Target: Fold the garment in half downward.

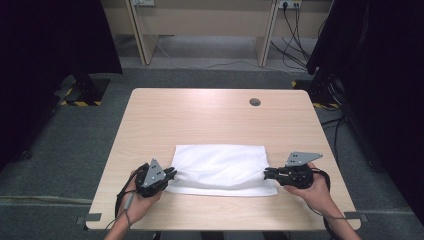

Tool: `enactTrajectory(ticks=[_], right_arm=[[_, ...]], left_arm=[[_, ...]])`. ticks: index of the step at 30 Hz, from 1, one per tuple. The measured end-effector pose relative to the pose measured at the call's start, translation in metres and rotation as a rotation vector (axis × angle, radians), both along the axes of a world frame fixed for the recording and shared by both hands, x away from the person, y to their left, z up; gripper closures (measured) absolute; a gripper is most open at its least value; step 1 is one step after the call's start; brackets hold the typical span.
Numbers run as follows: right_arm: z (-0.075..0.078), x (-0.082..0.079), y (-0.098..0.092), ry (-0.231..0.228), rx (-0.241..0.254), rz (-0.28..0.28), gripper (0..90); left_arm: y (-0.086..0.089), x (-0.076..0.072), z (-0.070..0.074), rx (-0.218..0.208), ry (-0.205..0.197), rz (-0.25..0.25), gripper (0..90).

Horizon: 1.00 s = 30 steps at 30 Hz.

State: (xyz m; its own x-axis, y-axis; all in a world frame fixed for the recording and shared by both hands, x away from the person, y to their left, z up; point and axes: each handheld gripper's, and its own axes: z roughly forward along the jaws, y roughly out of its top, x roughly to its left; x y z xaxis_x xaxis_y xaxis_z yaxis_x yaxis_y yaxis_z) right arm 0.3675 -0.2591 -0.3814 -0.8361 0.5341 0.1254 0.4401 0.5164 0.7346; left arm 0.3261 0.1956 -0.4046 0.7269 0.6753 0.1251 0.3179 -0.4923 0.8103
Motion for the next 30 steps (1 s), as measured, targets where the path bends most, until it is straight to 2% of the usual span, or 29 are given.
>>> enactTrajectory(ticks=[30], right_arm=[[-0.008,-0.016,-0.003,0.023,-0.021,0.036,81.7]], left_arm=[[0.0,-0.014,-0.002,0.017,0.006,-0.019,81.9]])
